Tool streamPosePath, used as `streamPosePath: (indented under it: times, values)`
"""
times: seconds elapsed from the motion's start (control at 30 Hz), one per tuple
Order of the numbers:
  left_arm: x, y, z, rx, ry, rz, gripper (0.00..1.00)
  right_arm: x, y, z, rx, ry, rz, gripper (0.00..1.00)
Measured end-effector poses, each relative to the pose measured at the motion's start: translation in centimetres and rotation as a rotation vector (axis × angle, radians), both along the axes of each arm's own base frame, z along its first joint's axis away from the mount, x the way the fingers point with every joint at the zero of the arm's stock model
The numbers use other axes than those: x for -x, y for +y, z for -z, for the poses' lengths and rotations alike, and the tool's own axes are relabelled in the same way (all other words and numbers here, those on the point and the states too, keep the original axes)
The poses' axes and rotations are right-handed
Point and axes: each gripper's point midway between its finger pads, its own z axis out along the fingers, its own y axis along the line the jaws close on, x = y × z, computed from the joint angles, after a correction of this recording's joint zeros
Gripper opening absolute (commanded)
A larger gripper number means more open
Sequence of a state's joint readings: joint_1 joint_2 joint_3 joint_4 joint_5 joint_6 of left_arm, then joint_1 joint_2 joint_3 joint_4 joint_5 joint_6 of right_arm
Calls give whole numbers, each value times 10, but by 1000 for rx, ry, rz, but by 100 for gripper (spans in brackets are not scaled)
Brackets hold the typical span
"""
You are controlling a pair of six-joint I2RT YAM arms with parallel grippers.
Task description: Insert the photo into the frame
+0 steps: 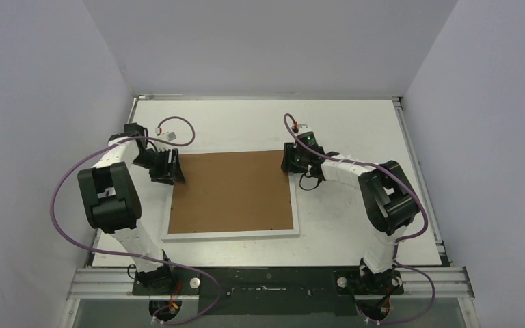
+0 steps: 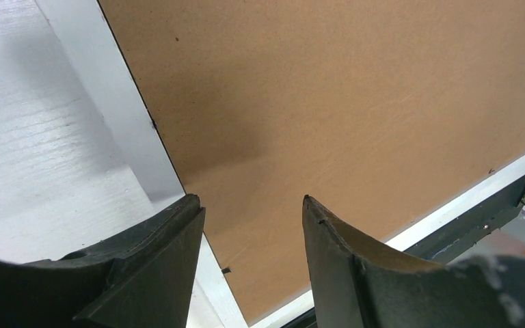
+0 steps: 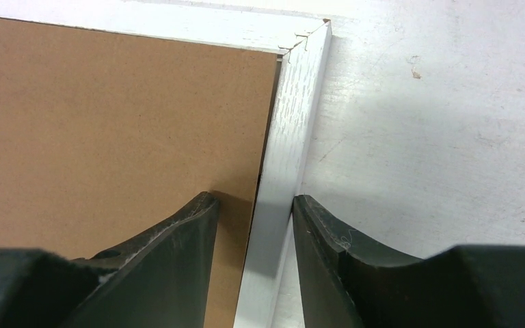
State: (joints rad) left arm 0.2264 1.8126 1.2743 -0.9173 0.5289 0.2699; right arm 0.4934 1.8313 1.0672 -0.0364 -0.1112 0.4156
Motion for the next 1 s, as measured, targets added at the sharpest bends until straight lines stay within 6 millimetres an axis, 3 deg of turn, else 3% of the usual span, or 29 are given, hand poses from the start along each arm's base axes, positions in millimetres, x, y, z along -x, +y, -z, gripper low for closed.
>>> streamPosePath:
  times: [1.0]
  values:
    - [-4, -1, 6, 4, 0, 3, 52, 4, 9, 3, 32, -92, 49, 46]
